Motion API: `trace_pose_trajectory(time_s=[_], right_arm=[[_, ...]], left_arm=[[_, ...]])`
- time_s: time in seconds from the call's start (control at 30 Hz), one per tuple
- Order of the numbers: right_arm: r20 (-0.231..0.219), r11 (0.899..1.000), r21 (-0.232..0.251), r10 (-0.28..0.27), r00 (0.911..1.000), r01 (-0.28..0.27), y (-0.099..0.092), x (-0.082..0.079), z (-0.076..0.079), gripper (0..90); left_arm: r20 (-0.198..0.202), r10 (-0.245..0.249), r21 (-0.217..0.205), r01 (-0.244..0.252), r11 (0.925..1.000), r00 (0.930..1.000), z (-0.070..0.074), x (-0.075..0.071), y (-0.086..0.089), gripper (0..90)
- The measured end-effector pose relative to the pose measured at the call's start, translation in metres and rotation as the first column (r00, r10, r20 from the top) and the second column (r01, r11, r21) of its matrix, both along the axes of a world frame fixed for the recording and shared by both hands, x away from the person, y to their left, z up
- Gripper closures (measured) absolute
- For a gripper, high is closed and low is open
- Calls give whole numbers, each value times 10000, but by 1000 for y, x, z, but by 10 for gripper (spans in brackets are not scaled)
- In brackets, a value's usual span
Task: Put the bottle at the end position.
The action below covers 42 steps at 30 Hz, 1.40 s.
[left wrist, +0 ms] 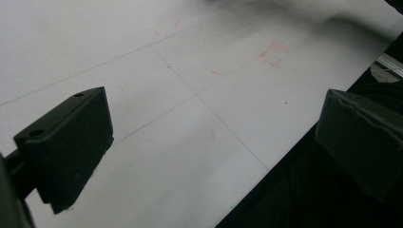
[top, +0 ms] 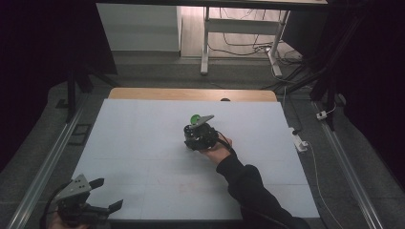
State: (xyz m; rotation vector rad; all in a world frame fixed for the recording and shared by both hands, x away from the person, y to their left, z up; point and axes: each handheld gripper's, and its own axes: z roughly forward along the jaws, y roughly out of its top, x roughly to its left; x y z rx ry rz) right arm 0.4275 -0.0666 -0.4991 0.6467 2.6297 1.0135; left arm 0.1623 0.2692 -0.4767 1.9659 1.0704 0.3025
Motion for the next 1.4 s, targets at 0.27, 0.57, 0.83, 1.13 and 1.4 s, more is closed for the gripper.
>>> trace_pose_trajectory(time_s=[0.27, 0.57, 0.83, 1.13, 1.4], right_arm=[[-180, 9996, 266, 7, 9998, -2, -5, 2, -5, 527], [-160, 9997, 227, -26, 9999, 30, -5, 2, -5, 521], [-176, 9998, 129, -143, 9997, 145, -3, 2, -6, 463], [-182, 9985, 521, -127, 9998, 136, -5, 0, 2, 301], [-469, 9961, 806, -320, 9984, 357, -11, -5, 12, 204]], left_arm=[[9, -23, 30, 23, 10000, 10000, 0, 0, 0, 0], [1, -41, 41, 41, 10000, 10000, 0, 0, 0, 0], [7, -55, 47, 55, 10000, 10000, 0, 0, -1, 0], [20, -49, 49, 49, 10000, 10000, 0, 0, -1, 0], [11, -62, 35, 62, 10000, 10000, 0, 0, -1, 0]])
